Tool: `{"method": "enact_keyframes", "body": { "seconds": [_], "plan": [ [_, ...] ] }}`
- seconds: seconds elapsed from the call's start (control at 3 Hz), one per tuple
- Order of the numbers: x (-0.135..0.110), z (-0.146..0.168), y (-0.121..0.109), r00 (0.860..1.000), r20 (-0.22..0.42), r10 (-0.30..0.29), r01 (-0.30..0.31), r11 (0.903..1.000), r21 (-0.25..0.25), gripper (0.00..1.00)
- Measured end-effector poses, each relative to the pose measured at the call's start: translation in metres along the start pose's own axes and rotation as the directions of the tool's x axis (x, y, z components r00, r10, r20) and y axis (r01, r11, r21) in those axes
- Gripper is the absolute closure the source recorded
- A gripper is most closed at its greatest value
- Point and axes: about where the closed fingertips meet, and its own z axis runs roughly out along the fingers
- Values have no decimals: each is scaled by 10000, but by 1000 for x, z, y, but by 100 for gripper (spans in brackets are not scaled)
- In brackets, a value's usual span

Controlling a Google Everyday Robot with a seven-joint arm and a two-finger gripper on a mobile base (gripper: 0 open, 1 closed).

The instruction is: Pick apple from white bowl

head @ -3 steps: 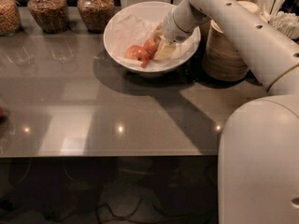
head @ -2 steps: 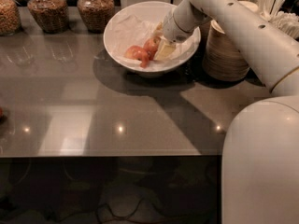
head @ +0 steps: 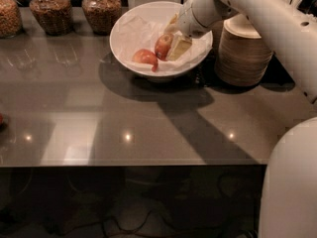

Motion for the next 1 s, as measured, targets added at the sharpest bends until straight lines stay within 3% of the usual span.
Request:
{"method": "enact_keyframes", "body": {
  "seconds": [1.0],
  "plan": [
    [-22,-104,1,9943,871,614,-695,9932,931,100]
  ]
}}
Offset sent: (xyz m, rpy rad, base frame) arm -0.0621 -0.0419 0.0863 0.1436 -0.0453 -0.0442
